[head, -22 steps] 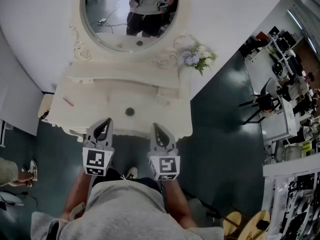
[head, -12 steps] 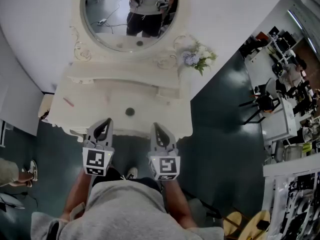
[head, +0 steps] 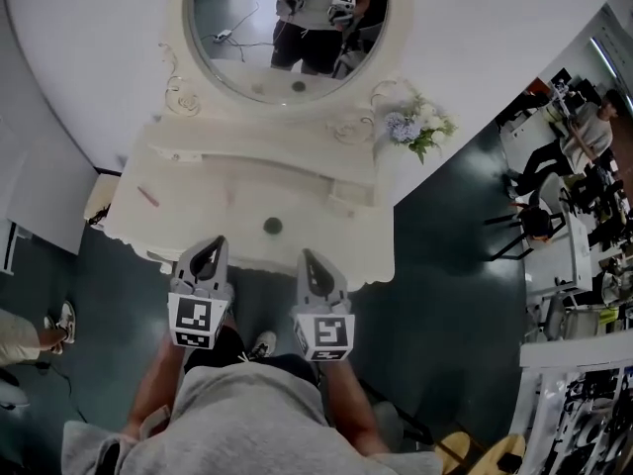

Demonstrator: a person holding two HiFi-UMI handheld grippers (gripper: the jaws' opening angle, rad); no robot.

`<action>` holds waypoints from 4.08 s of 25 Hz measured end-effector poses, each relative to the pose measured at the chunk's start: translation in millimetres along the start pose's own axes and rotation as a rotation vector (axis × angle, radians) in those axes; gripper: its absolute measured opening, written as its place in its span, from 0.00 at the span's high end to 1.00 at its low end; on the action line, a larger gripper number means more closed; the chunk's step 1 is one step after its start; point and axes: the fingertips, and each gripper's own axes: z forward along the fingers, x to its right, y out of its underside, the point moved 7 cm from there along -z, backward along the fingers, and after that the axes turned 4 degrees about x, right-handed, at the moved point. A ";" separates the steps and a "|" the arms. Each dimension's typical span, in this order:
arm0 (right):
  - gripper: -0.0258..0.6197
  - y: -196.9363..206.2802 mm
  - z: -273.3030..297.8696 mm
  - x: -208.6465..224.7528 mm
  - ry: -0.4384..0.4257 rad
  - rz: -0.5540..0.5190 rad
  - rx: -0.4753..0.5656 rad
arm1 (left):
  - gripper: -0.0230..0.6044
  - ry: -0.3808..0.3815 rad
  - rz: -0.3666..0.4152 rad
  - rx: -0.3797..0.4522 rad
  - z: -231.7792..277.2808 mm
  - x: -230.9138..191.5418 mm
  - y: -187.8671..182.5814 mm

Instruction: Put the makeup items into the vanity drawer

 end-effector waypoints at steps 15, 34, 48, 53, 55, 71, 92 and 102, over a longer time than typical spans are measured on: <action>0.94 50.3 121.0 -11.4 -0.037 0.019 -0.163 | 0.97 0.021 -0.100 -0.147 86.5 -79.4 55.7; 0.94 114.7 187.7 6.1 0.002 0.093 -0.368 | 0.58 0.066 -0.268 -0.515 184.1 -103.2 171.8; 0.94 133.9 197.4 15.6 0.046 0.127 -0.426 | 0.58 0.051 -0.265 -0.668 216.3 -98.2 224.3; 0.94 136.7 200.5 17.0 0.046 0.129 -0.436 | 0.69 0.054 -0.207 -0.695 215.7 -96.7 230.7; 0.94 135.7 202.5 16.9 0.046 0.130 -0.434 | 0.72 0.071 -0.194 -0.698 216.5 -95.5 230.1; 0.94 93.3 200.6 35.2 0.196 0.083 -0.347 | 0.78 0.222 -0.132 -0.487 242.0 -89.9 145.3; 0.94 58.9 96.1 159.1 0.571 0.065 -0.254 | 0.78 0.613 -0.004 -0.185 312.6 72.1 8.3; 0.94 87.9 64.2 242.5 0.571 0.135 -0.262 | 0.78 0.636 0.042 -0.247 360.0 164.0 20.7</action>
